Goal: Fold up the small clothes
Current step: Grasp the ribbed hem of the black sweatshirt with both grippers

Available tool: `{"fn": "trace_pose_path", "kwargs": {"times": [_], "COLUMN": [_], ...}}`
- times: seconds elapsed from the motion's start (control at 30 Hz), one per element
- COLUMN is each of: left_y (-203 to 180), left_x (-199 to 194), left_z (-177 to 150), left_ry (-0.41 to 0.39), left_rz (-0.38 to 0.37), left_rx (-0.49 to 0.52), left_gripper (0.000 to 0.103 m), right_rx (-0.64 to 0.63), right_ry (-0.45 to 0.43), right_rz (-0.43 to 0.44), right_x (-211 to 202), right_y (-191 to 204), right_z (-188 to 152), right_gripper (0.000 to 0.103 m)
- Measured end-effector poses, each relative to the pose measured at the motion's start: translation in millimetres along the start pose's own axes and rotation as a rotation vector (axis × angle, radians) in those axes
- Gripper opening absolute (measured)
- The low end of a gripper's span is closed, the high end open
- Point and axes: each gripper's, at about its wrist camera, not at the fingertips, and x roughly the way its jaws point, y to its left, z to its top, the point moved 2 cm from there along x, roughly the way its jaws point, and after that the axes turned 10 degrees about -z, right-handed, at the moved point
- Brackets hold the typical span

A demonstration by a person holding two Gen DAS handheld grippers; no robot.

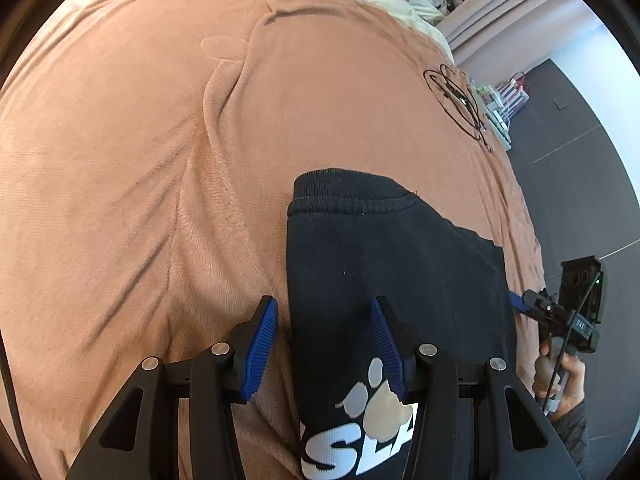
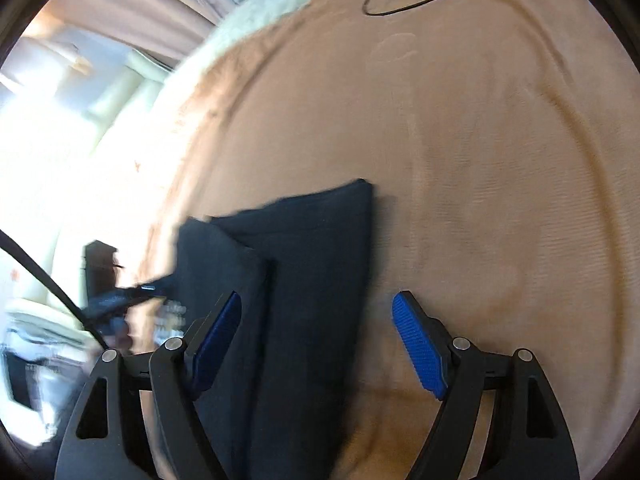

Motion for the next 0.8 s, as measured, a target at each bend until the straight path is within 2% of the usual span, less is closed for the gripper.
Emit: {"fn": "trace_pose_path", "kwargs": {"times": [0.07, 0.17, 0.33, 0.47, 0.5, 0.6, 0.7, 0.8], "left_y": [0.6, 2.5, 7.0, 12.7, 14.0, 14.4, 8.5, 0.0], "left_x": [2.6, 7.9, 15.7, 18.9, 19.3, 18.9, 12.1, 0.7], "left_z": [2.2, 7.5, 17.4, 24.9, 26.1, 26.7, 24.5, 24.9], "left_ry": [-0.003, -0.002, -0.016, -0.032, -0.034, -0.039, -0.045, -0.063], "left_rz": [-0.006, -0.017, -0.045, -0.059, -0.056, -0.044, -0.028, -0.039], "left_rx": [0.009, 0.006, -0.007, -0.027, -0.031, -0.032, -0.013, -0.004], "left_gripper": [0.048, 0.043, 0.038, 0.031, 0.027, 0.018, 0.010, 0.009], "right_rx": [-0.014, -0.045, -0.097, -0.109, -0.113, -0.155, -0.195, -0.232], "right_ry": [0.021, 0.036, 0.056, 0.056, 0.055, 0.042, 0.012, -0.020], "right_rz": [0.011, 0.011, 0.015, -0.049, -0.063, -0.110, -0.144, -0.159], "right_x": [6.9, 18.5, 31.7, 37.0, 36.2, 27.3, 22.8, 11.2], "right_y": [0.1, 7.3, 14.7, 14.3, 14.9, 19.6, 43.3, 66.6], "right_z": [2.7, 8.8, 14.8, 17.3, 17.0, 13.4, 12.9, 9.5], "right_gripper": [0.069, 0.069, 0.058, 0.037, 0.029, 0.018, 0.016, 0.015]}}
